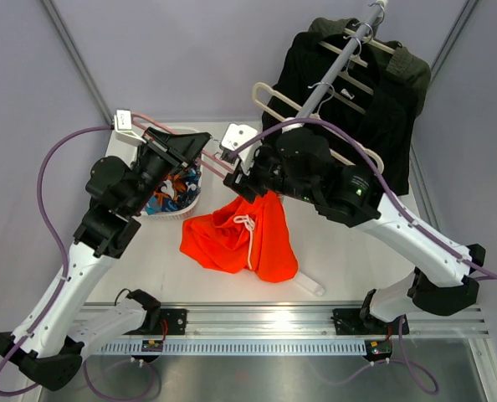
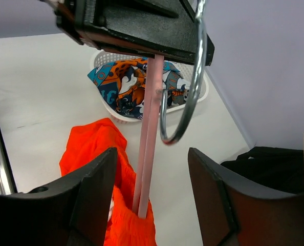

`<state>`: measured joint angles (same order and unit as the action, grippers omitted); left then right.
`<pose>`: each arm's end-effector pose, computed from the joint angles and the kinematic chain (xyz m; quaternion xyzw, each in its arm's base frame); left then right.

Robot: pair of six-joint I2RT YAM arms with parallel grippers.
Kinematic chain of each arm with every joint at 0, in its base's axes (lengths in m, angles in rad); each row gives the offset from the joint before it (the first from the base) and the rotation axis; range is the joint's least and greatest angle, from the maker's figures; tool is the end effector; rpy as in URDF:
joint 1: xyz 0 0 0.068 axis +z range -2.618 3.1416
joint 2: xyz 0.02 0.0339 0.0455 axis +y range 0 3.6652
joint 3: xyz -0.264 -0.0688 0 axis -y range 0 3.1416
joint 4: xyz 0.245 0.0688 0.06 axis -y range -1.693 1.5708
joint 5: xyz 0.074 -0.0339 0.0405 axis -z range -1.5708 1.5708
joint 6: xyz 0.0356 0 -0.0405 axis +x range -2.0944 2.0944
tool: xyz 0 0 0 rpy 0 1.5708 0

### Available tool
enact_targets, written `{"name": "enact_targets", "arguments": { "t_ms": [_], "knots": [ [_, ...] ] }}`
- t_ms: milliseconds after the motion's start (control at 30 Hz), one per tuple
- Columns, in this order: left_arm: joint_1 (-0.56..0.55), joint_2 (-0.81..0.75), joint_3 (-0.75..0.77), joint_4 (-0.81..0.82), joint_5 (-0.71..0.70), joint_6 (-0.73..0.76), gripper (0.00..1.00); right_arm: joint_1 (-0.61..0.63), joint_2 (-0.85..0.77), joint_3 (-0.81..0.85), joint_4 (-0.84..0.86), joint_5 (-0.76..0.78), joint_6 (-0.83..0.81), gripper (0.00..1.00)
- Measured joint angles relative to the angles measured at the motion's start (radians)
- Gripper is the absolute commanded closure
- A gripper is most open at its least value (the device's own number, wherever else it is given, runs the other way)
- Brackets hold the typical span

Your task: Remove the shorts from the hanger

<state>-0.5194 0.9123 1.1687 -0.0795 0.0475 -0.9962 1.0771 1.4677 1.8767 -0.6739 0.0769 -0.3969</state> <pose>0.1624 -0.0948 0.4618 -0.1338 0.6279 -0.5380 0.5463 0.1443 0.2624 0.4999 -0.5161 0.6034 0.1737 0.5825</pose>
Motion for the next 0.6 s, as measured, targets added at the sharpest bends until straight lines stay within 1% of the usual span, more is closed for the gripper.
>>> {"name": "enact_targets", "arguments": {
  "t_ms": [100,233,400,500,600],
  "knots": [
    [-0.001,0.0,0.011,-0.024,-0.011,0.021,1.0,0.0,-0.038,-0.004,-0.011,-0.041,-0.027,0.27],
    [-0.001,-0.001,0.042,-0.062,-0.034,0.052,1.0,0.0,-0.105,-0.019,-0.061,-0.151,-0.101,0.26],
    [-0.001,-0.025,0.077,-0.117,-0.046,0.098,1.0,0.0,-0.219,-0.078,-0.191,-0.309,-0.255,0.26],
    [-0.001,-0.06,0.09,-0.165,-0.058,0.129,1.0,0.0,-0.278,-0.13,-0.255,-0.374,-0.304,0.26],
    [-0.002,-0.097,0.093,-0.207,-0.077,0.155,1.0,0.0,-0.297,-0.172,-0.284,-0.414,-0.325,0.26]
  ]
}}
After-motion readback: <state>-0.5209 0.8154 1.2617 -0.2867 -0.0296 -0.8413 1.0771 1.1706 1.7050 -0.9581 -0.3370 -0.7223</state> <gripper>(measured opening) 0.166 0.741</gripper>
